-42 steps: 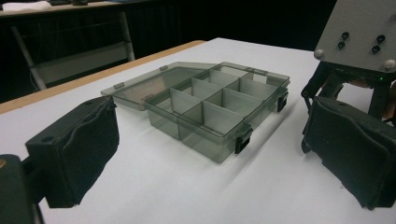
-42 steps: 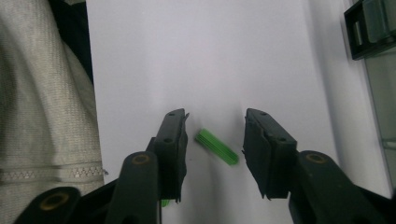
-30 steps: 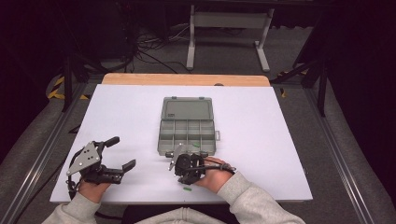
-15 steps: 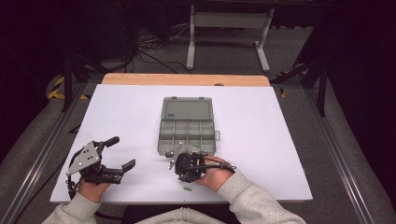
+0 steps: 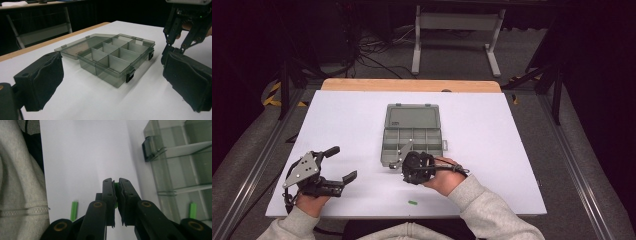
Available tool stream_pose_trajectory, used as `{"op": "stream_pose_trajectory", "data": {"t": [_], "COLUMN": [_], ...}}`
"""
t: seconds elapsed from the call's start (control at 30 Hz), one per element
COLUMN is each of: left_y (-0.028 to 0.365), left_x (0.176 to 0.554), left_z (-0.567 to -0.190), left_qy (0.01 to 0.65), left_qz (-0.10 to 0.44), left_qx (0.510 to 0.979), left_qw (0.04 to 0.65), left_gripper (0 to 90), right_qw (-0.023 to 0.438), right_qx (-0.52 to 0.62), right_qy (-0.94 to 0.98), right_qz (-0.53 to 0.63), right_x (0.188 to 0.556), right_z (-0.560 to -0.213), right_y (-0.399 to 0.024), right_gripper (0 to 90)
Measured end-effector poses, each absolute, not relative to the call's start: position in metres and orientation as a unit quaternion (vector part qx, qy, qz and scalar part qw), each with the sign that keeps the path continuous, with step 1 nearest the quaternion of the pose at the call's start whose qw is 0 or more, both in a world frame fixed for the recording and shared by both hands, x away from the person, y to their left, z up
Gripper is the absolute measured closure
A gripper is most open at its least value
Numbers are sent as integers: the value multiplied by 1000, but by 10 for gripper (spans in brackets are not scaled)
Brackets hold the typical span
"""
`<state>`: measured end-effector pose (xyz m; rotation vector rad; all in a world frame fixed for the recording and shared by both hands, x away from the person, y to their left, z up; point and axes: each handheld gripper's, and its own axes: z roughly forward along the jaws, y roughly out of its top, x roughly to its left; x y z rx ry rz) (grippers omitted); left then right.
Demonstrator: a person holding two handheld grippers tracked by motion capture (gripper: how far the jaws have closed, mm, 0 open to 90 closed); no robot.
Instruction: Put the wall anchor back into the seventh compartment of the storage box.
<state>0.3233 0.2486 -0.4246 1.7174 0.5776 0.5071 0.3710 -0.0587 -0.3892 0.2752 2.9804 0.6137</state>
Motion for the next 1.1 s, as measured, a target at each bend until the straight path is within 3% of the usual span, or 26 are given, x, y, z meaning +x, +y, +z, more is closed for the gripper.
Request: {"op": "stream_pose_trajectory", "data": {"t": [0.47,1.1], "left_y": [249,249], "left_x": [324,324], "left_z": [-424,-425], "left_qy": [248,248], "left_qz": [219,218], "left_qx": [738,740], "left_qw": [588,586], "left_gripper": [39,39], "right_qw": [67,84], "right_qx": [111,150], "right_qy": [967,960], "right_qz": [218,221], "right_x": [394,430], "right_z": [-365,-360], "right_y": [-70,-85], "right_gripper": [837,837]}}
